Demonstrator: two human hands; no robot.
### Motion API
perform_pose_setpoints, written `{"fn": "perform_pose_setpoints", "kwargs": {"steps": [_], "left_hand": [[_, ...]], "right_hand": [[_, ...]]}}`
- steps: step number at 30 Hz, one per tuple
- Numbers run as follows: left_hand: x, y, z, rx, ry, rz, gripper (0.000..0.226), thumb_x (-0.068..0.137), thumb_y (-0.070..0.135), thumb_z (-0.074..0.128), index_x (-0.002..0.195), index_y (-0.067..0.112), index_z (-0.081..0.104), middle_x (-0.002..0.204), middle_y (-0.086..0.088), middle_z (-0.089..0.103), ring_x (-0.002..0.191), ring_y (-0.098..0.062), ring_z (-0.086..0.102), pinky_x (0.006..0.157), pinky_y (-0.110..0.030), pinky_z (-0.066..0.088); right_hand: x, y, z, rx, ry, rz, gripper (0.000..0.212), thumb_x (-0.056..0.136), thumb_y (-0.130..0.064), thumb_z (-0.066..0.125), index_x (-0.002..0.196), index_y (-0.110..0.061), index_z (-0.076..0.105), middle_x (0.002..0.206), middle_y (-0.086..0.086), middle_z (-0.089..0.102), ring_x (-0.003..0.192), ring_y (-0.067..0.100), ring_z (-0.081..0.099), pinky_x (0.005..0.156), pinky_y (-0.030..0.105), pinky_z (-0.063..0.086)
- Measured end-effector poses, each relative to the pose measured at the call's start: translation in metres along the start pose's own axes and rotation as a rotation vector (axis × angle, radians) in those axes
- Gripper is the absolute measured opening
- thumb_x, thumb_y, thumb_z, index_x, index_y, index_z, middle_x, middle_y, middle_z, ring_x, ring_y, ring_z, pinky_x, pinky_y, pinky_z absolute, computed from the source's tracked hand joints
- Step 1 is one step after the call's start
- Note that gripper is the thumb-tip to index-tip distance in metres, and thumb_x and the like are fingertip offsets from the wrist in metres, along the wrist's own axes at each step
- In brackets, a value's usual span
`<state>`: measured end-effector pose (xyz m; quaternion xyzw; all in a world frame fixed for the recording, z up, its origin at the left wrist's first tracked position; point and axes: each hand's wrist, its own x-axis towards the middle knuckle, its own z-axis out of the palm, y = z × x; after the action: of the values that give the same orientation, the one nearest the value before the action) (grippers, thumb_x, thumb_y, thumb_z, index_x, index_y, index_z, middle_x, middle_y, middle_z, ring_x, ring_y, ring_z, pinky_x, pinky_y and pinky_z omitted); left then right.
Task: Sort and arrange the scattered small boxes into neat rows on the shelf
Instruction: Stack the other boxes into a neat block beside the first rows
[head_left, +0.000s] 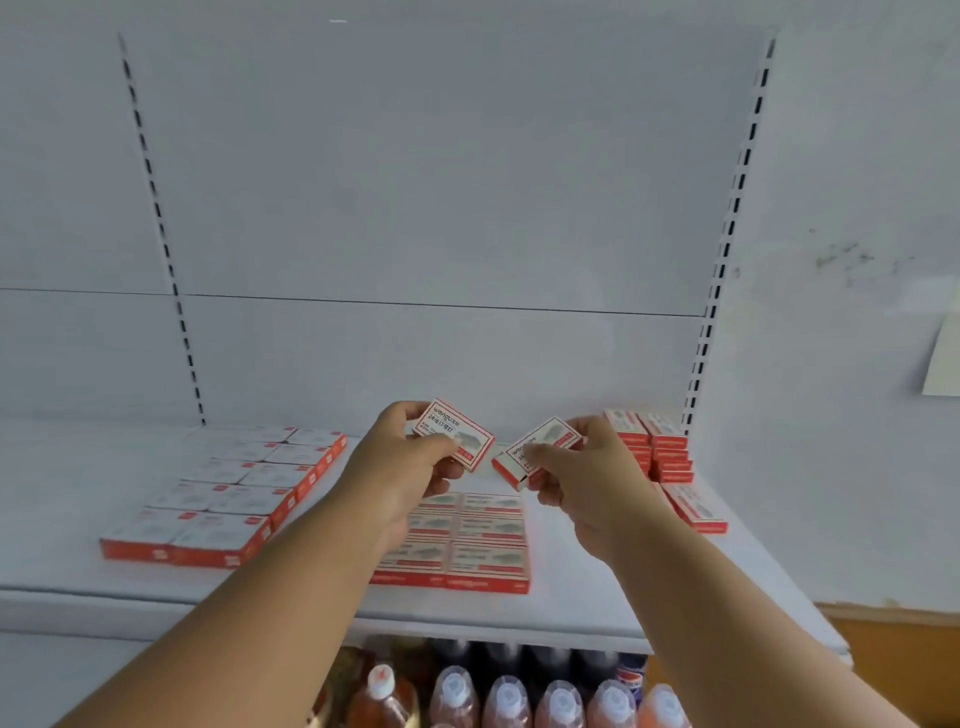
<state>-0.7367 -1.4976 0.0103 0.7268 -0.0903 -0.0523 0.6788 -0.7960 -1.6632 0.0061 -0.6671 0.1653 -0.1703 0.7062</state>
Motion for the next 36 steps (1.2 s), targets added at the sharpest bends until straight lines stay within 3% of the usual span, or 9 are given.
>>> {"fn": "perform_pose_setpoints", "kwargs": {"steps": [6, 12, 15, 19, 24, 29, 32, 36], "left_hand": [[0.009, -0.009, -0.033, -0.201, -0.069, -0.137, 0.033, 0.091, 0.002, 0.061, 0.12, 0.012, 0.05, 0.082, -0.011, 0.077, 0.068, -0.019, 0.073, 0.056, -0.03, 0.054], [0.008, -0.009, -0.044, -0.207, -0.147, -0.107, 0.043, 0.089, 0.0, 0.064, 0.12, 0.027, 0.052, 0.083, -0.011, 0.077, 0.075, -0.023, 0.076, 0.062, -0.033, 0.056], [0.008, -0.007, -0.043, -0.141, -0.184, -0.075, 0.034, 0.089, 0.001, 0.065, 0.114, 0.023, 0.056, 0.083, -0.011, 0.077, 0.077, -0.024, 0.075, 0.066, -0.034, 0.057], [0.009, -0.007, -0.042, -0.067, -0.173, -0.04, 0.027, 0.088, 0.0, 0.064, 0.107, 0.019, 0.057, 0.085, -0.011, 0.076, 0.076, -0.024, 0.075, 0.069, -0.035, 0.059], [0.016, -0.007, -0.044, 0.027, -0.143, -0.017, 0.024, 0.089, 0.006, 0.065, 0.108, 0.019, 0.057, 0.092, -0.008, 0.074, 0.073, -0.019, 0.07, 0.066, -0.033, 0.056], [0.03, -0.009, -0.04, 0.37, -0.085, 0.02, 0.015, 0.097, 0.018, 0.054, 0.11, 0.025, 0.053, 0.098, 0.002, 0.067, 0.075, -0.009, 0.059, 0.056, -0.022, 0.04], [0.044, -0.018, -0.033, 0.586, -0.094, -0.016, 0.021, 0.095, 0.018, 0.048, 0.115, 0.019, 0.055, 0.101, -0.002, 0.069, 0.086, -0.017, 0.064, 0.06, -0.027, 0.044], [0.055, -0.027, -0.023, 0.797, -0.087, -0.07, 0.028, 0.097, 0.019, 0.043, 0.124, 0.013, 0.044, 0.105, -0.006, 0.066, 0.087, -0.021, 0.064, 0.059, -0.029, 0.045]], "right_hand": [[-0.008, 0.007, 0.042, 0.403, 0.041, 0.144, 0.046, 0.086, 0.004, 0.067, 0.123, -0.016, 0.05, 0.094, 0.026, 0.071, 0.073, 0.027, 0.064, 0.058, 0.03, 0.052], [-0.018, 0.007, 0.06, 0.428, 0.032, 0.086, 0.045, 0.081, 0.007, 0.071, 0.119, -0.007, 0.05, 0.084, 0.021, 0.073, 0.071, 0.03, 0.069, 0.065, 0.035, 0.057], [-0.021, 0.005, 0.065, 0.392, -0.015, 0.047, 0.043, 0.082, 0.007, 0.069, 0.118, -0.007, 0.05, 0.088, 0.021, 0.071, 0.074, 0.031, 0.068, 0.072, 0.038, 0.058], [-0.02, 0.004, 0.067, 0.262, -0.001, 0.009, 0.035, 0.087, 0.004, 0.065, 0.116, -0.01, 0.052, 0.089, 0.02, 0.07, 0.074, 0.028, 0.068, 0.075, 0.04, 0.057], [-0.012, 0.001, 0.057, 0.028, 0.027, -0.015, 0.019, 0.092, -0.001, 0.059, 0.11, -0.008, 0.058, 0.098, 0.019, 0.07, 0.074, 0.024, 0.064, 0.065, 0.032, 0.052], [0.012, 0.0, 0.028, -0.389, 0.134, -0.013, 0.013, 0.091, -0.009, 0.063, 0.104, -0.011, 0.063, 0.087, 0.006, 0.073, 0.079, 0.022, 0.07, 0.069, 0.033, 0.057], [0.024, 0.008, 0.026, -0.564, 0.131, 0.021, 0.007, 0.092, -0.014, 0.062, 0.098, -0.013, 0.065, 0.083, 0.002, 0.071, 0.063, 0.015, 0.063, 0.051, 0.024, 0.047], [0.036, 0.02, 0.029, -0.672, 0.141, 0.041, 0.015, 0.091, -0.026, 0.062, 0.094, -0.012, 0.067, 0.081, 0.002, 0.071, 0.07, 0.019, 0.067, 0.054, 0.026, 0.048]]}}
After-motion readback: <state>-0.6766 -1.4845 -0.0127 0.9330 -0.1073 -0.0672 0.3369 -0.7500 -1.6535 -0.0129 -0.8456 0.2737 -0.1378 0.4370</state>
